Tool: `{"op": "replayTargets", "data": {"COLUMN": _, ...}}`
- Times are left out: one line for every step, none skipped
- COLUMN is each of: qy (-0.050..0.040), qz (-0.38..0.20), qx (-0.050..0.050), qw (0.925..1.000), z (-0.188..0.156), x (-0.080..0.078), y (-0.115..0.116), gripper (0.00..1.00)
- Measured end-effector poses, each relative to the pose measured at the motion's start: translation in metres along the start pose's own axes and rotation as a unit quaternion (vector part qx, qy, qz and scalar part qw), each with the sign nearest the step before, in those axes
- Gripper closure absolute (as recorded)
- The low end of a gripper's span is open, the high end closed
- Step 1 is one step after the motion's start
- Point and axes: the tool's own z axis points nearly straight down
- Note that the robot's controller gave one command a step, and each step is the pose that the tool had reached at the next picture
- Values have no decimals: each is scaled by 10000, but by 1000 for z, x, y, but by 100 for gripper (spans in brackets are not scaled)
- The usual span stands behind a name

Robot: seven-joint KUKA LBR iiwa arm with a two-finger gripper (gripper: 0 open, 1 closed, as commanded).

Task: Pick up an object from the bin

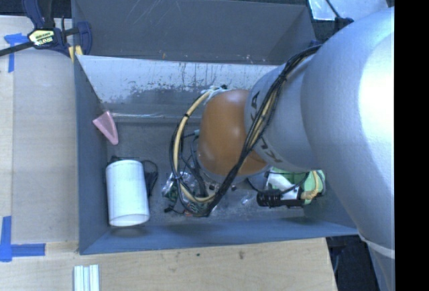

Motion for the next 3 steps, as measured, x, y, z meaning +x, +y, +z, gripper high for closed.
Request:
{"op": "replayTargets", "data": {"qy": -42, "qz": -6, "qx": -40, "qw": 10000, "z": -63, "x": -2, "y": 1, "gripper": 100}}
{"op": "replayTargets", "data": {"qy": -57, "qz": -7, "qx": -50, "qw": 10000, "z": -58, "x": -2, "y": 2, "gripper": 100}}
{"op": "replayTargets", "data": {"qy": -59, "qz": -4, "qx": -49, "qw": 10000, "z": -39, "x": -3, "y": 2, "gripper": 100}}
